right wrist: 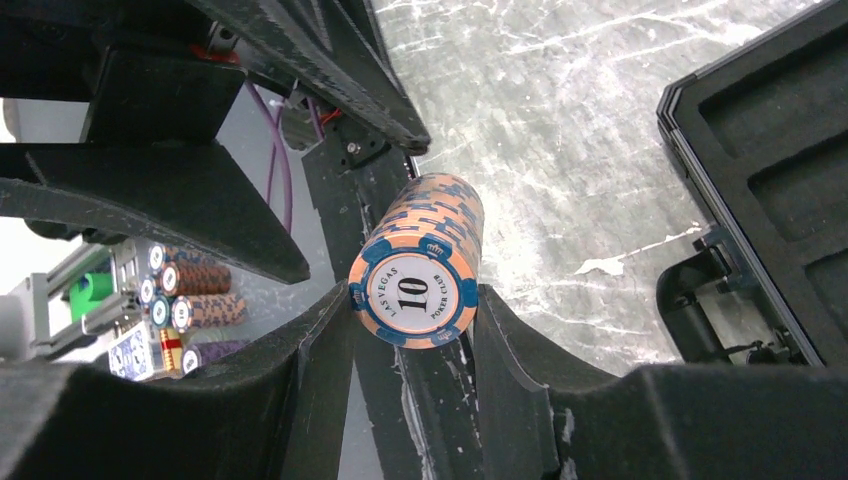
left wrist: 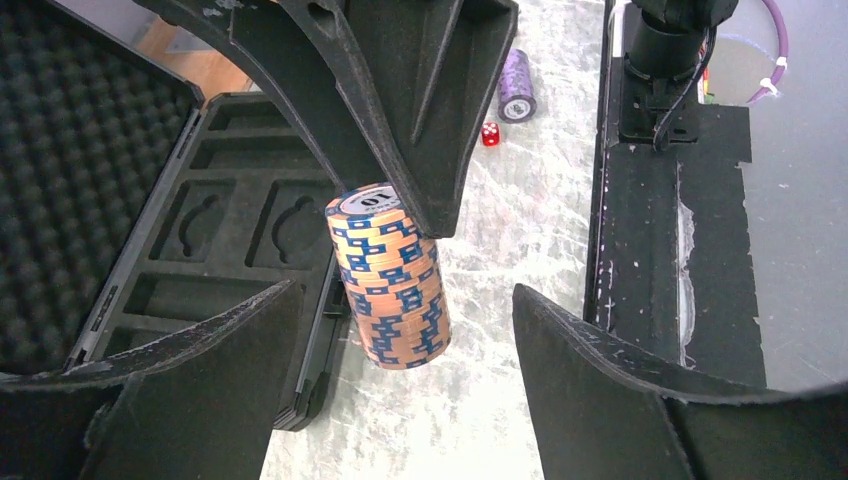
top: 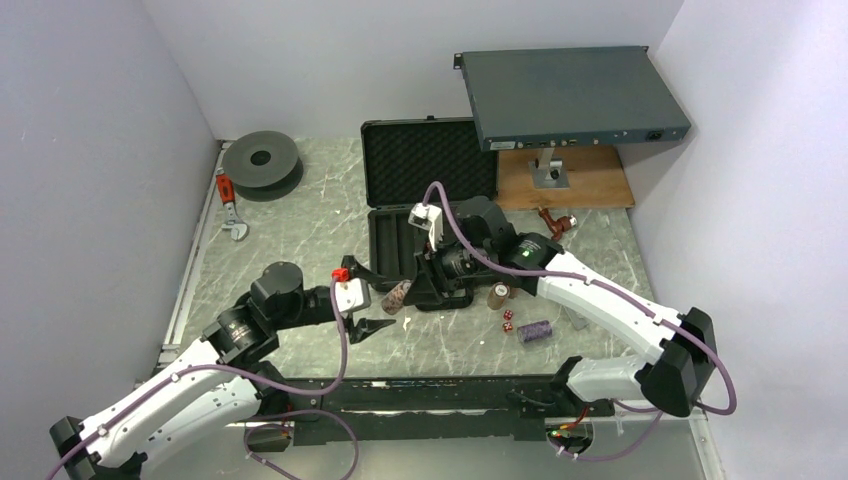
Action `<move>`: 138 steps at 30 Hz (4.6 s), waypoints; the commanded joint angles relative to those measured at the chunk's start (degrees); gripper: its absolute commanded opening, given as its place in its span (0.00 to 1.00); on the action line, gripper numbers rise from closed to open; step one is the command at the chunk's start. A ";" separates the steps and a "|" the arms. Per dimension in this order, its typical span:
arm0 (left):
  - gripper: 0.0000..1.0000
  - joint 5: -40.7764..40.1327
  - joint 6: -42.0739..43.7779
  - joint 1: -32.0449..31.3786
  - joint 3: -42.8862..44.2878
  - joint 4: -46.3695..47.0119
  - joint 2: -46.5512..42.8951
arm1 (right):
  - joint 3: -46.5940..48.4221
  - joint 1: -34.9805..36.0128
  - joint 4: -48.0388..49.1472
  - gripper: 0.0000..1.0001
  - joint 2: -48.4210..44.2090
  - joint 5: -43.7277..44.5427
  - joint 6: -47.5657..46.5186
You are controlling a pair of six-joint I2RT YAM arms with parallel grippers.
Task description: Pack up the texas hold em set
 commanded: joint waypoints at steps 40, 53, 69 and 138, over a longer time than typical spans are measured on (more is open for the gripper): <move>0.66 25.36 -7.26 7.78 9.98 -7.95 12.18 | -4.39 2.90 15.23 0.00 -8.99 -11.87 -10.18; 0.40 28.18 -7.54 8.80 10.08 -6.88 13.24 | -4.82 2.90 15.55 0.00 -8.27 -10.91 -10.21; 0.00 22.73 -7.85 9.16 10.11 -7.01 12.66 | -3.85 2.90 15.74 0.80 -9.53 -0.24 -8.35; 0.00 -38.27 -50.98 10.10 43.96 -23.83 64.29 | 0.45 -3.70 18.98 1.00 -9.53 53.55 0.61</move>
